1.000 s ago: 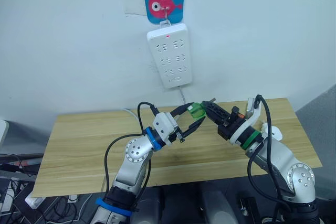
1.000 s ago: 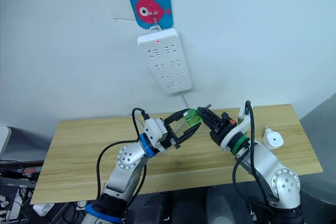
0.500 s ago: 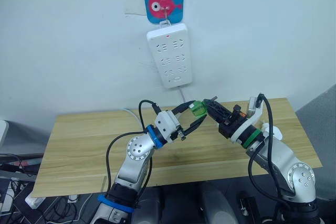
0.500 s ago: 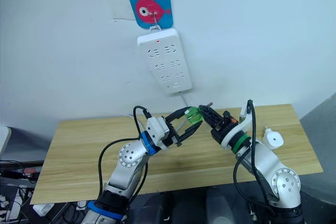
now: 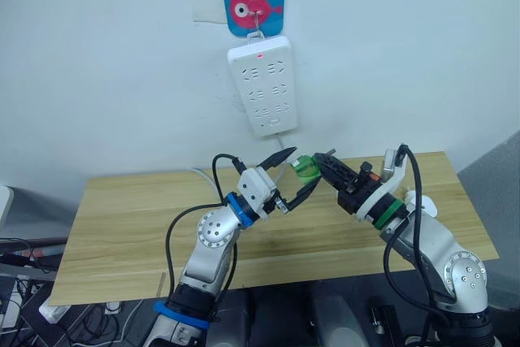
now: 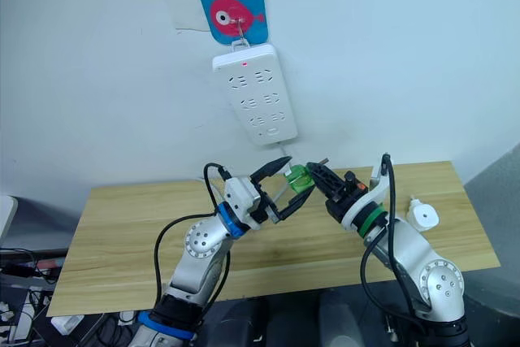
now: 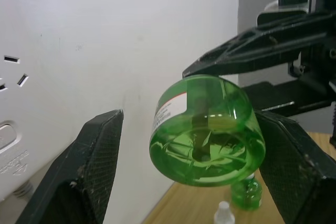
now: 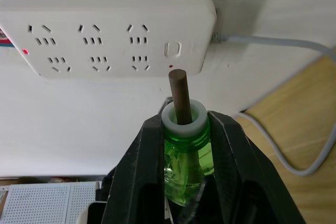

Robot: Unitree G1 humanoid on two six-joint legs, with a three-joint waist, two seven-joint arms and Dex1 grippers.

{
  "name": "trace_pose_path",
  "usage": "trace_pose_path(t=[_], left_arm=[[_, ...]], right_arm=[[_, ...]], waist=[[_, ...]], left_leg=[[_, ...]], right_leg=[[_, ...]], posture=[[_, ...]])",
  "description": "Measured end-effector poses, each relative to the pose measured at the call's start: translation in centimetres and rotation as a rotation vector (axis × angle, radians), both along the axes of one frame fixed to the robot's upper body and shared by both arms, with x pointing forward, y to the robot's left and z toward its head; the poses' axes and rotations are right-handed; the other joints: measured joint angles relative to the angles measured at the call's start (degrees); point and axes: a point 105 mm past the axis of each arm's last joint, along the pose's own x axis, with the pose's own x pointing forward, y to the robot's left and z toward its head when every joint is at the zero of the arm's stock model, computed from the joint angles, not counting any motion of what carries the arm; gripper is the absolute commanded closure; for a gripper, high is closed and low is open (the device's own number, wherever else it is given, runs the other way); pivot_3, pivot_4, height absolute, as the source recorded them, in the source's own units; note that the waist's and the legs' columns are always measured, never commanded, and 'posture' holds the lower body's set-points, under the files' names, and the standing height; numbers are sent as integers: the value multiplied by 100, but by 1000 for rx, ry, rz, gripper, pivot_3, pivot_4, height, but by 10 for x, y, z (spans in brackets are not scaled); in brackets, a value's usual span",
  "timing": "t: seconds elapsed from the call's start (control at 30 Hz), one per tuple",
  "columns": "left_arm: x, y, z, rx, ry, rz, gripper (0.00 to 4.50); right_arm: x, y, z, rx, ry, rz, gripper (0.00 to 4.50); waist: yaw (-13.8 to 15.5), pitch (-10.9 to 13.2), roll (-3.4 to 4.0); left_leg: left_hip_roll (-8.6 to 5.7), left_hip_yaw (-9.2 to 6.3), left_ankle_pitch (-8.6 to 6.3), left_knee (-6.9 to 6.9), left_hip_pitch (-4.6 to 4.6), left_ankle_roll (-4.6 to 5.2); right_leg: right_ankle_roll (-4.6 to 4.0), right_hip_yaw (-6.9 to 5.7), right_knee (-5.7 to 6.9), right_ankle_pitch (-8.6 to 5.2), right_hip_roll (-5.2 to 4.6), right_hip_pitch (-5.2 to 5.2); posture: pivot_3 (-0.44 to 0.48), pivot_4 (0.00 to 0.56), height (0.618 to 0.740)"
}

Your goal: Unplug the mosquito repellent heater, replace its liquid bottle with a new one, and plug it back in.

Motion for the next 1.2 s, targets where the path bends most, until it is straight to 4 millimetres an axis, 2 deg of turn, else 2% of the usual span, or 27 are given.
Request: trace_pose_path(t=[0.2, 0.63, 0.67, 0.83, 1.2], left_arm=[[-5, -1, -1, -24, 53, -45, 646], [-5, -1, 1, -22, 46, -45, 646], [-5, -1, 1, -20, 43, -44, 1023], [-4, 1, 1, -17, 42, -41, 2197], [-4, 4, 0, -4, 42, -47, 2204]], right_arm=[[2, -3, 3, 28, 4, -14, 3682], [1, -3, 5, 47, 8, -7, 3682], [1, -3, 5, 46, 8, -7, 3682], [1, -2, 5, 43, 9, -1, 3682], [0, -2, 4, 33, 9, 5, 3682]], waist=[[-2, 0, 0], [-2, 0, 0], [-2, 0, 0], [-2, 0, 0], [-1, 0, 0]], left_leg=[[0, 0, 0, 1, 0, 0], [0, 1, 0, 0, 0, 0], [0, 1, 0, 0, 0, 0], [0, 0, 0, 0, 0, 0], [0, 0, 0, 0, 0, 0]], right_leg=[[0, 1, 0, 0, 1, 0], [0, 1, 0, 0, 2, 0], [0, 1, 0, 0, 2, 1], [0, 1, 0, 0, 2, 1], [0, 2, -1, 0, 2, 1]], posture=[[-150, 238, 740], [-153, 243, 740], [-153, 243, 740], [-154, 245, 740], [-148, 246, 740]])
